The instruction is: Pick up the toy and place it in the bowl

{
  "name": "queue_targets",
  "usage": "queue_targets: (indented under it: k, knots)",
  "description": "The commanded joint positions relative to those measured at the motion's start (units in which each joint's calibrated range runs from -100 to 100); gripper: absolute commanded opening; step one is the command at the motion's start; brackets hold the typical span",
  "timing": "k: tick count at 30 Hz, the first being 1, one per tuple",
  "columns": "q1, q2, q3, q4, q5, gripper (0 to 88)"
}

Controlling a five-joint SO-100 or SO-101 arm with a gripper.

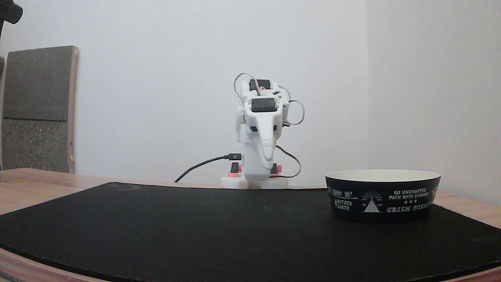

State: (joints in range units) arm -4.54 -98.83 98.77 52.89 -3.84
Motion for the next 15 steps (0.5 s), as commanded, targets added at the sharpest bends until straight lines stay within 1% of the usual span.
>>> queue_targets:
  k: [1, 4, 7, 15]
  knots:
    - [-0.7, -0.7, 0.7, 0.5, 0.1, 6.3]
    - [-3.1, -0.7, 0.7, 0.8, 0.2, 5.9]
    - [-3.1, -0.7, 0.6, 1.0, 0.2, 1.8]
    - [-3.3, -0.6, 0.4, 1.1, 0.2, 2.3]
